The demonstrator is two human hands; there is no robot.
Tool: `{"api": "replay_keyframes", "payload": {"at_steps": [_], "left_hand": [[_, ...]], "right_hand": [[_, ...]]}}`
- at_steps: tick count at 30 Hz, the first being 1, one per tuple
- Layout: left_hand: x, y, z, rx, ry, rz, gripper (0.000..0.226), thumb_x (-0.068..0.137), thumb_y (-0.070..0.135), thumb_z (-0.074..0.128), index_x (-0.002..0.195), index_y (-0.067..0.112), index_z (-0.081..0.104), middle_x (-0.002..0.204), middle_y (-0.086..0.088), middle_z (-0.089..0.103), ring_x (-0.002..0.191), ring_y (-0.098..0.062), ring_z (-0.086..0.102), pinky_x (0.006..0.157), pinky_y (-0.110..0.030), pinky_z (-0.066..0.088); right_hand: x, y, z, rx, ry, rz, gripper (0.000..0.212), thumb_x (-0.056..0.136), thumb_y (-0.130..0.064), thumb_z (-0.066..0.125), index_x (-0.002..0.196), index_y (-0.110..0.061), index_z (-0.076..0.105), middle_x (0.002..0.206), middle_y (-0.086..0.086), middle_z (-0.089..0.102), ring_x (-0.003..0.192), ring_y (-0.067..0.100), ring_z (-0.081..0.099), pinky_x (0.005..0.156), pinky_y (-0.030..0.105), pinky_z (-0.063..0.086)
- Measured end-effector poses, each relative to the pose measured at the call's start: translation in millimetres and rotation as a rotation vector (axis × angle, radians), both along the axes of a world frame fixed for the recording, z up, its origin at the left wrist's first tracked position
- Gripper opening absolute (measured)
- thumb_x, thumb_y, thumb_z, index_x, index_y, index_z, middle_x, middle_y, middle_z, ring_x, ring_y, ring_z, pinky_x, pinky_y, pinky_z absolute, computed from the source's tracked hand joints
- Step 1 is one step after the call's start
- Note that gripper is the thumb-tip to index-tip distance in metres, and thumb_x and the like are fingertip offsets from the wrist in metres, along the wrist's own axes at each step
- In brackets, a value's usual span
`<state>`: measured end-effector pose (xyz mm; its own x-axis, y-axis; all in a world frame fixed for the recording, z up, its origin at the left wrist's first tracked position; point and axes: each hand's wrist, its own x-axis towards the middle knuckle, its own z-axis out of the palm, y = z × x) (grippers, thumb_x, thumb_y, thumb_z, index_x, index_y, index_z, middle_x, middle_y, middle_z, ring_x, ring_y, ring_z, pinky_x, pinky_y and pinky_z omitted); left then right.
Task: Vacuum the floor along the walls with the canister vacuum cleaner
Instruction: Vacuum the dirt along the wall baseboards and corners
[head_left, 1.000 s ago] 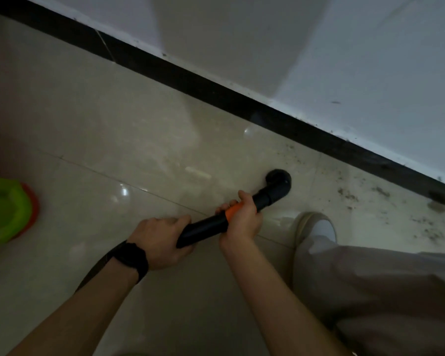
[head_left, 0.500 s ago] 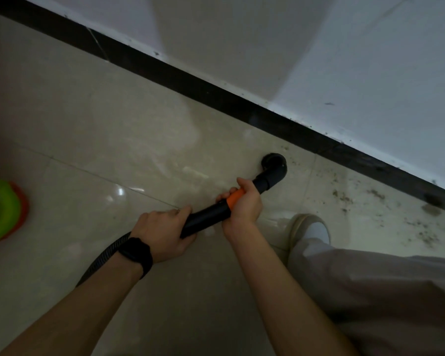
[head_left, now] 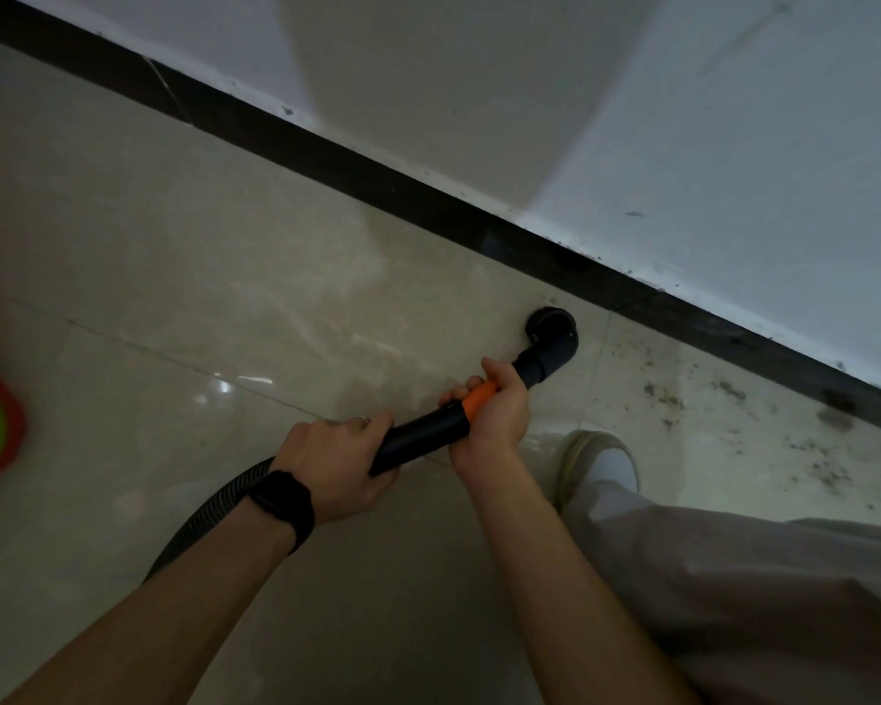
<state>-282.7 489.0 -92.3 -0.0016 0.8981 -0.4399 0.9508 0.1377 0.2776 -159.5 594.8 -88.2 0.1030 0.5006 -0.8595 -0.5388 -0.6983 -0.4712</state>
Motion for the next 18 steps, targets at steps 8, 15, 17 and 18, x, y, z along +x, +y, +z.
{"api": "replay_keyframes", "payload": {"at_steps": [8, 15, 17, 18], "left_hand": [[3.6, 16.8, 2.0, 0.015, 0.028, -0.003, 0.044, 0.093, 0.056, 0.045, 0.124, 0.024, 0.04, 0.115, 0.002, 0.063, 0.093, -0.028, 0.065, 0.068, -0.033, 0.039], [9.4, 30.4, -1.8, 0.043, 0.008, -0.002, 0.042, 0.094, 0.054, 0.045, 0.123, 0.025, 0.04, 0.112, 0.001, 0.064, 0.09, -0.028, 0.065, 0.066, -0.031, 0.04], [5.1, 28.2, -2.7, 0.057, -0.03, 0.037, 0.04, 0.094, 0.055, 0.045, 0.12, 0.025, 0.041, 0.108, 0.002, 0.065, 0.087, -0.028, 0.065, 0.065, -0.031, 0.039], [1.1, 26.4, -3.0, 0.066, -0.057, 0.066, 0.038, 0.093, 0.056, 0.046, 0.116, 0.027, 0.041, 0.106, 0.004, 0.065, 0.085, -0.027, 0.065, 0.064, -0.031, 0.038]], "right_hand": [[-0.4, 20.4, 3.5, 0.04, 0.046, 0.018, 0.012, 0.089, -0.007, 0.057, 0.081, -0.012, 0.05, 0.054, 0.0, 0.046, 0.04, 0.014, 0.043, 0.043, 0.024, 0.041], [6.3, 33.3, 2.7, 0.063, 0.058, 0.024, 0.016, 0.09, -0.008, 0.057, 0.079, -0.014, 0.049, 0.057, -0.001, 0.045, 0.042, 0.013, 0.043, 0.044, 0.024, 0.041], [1.8, 33.8, 3.1, 0.072, 0.058, 0.048, 0.016, 0.092, -0.007, 0.058, 0.08, -0.013, 0.05, 0.057, 0.0, 0.046, 0.042, 0.014, 0.044, 0.045, 0.026, 0.043], [-1.6, 33.8, 2.8, 0.082, 0.057, 0.065, 0.014, 0.093, -0.006, 0.059, 0.083, -0.012, 0.051, 0.057, 0.001, 0.047, 0.043, 0.014, 0.045, 0.046, 0.027, 0.045]]}}
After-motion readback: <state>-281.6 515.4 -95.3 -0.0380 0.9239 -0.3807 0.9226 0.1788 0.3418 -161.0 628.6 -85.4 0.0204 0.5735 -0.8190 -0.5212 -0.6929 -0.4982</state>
